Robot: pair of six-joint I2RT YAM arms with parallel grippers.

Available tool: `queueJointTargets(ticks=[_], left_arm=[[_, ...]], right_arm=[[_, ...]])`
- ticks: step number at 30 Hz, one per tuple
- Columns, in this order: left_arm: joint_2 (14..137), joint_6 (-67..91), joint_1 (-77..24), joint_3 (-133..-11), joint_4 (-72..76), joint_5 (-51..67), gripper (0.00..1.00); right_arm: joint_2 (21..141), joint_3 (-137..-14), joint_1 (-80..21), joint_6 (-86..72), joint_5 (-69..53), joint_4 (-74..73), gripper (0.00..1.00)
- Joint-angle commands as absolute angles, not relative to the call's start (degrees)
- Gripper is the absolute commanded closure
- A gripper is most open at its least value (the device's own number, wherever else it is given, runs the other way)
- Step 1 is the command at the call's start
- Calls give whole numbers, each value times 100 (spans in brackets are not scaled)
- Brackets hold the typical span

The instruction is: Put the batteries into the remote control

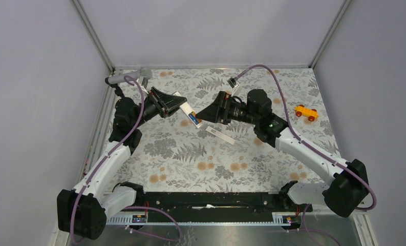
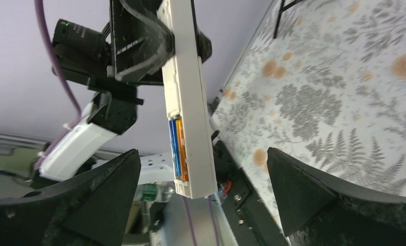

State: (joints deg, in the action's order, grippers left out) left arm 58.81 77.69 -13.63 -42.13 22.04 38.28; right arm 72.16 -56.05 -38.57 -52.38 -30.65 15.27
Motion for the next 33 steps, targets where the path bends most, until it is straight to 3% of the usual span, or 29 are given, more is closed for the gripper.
queueJointTargets(ticks=[1, 7, 18, 22, 29, 33], left_arm=[[5687, 7218, -1327, -4413, 1811, 3674, 100], [5698, 6703, -1345, -4620, 639, 3415, 100], [5695, 6583, -1386, -4475, 520, 3327, 100], [5695, 6510, -1389, -4447, 493, 3367, 100], [5687, 6308, -1389, -4404, 351, 3343, 98], [5620, 6202, -1382, -4386, 237, 3260, 81]], right_arm=[[7106, -6373, -3845, -3973, -2564, 483, 0], [7325, -7042, -4589, -2052, -1336, -620, 0], [8658, -8225, -5453, -822, -542, -1749, 6], [8829, -8307, -5484, -842, -502, -1726, 18], [8950, -8243, -5493, -848, -640, -1558, 57], [8918, -8104, -5493, -719, -523, -1469, 71]])
